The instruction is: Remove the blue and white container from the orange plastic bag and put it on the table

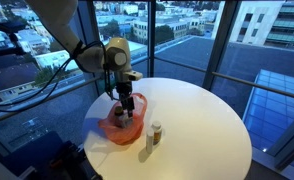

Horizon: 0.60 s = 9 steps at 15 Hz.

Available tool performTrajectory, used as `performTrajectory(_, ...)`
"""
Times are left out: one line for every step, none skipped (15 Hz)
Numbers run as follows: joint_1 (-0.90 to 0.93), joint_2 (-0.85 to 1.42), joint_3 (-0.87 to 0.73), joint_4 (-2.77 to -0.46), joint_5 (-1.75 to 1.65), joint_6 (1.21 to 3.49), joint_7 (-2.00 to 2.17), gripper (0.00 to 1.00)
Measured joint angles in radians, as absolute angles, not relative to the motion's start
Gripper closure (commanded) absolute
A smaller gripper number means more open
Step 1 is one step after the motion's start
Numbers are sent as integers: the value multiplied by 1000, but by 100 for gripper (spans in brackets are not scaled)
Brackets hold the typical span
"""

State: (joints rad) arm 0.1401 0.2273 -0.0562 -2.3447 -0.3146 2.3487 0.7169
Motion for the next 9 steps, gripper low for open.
performTrajectory(140,228,-57,-2345,-318,2349,717,0)
performTrajectory(140,228,-57,-2345,-323,2349,717,0)
performTrajectory(140,229,-58,-2345,-326,2349,717,0)
performTrajectory(140,231,-58,-2345,-327,2349,717,0)
performTrajectory(140,235,-60,-2345,-329,2349,717,0)
performTrajectory(140,239,-61,-2346,-330,2349,717,0)
performTrajectory(140,244,-62,-2346,-331,2349,717,0)
performTrajectory(140,249,-63,-2346,-331,2349,717,0)
performTrajectory(140,255,-64,-2346,-331,2349,717,0)
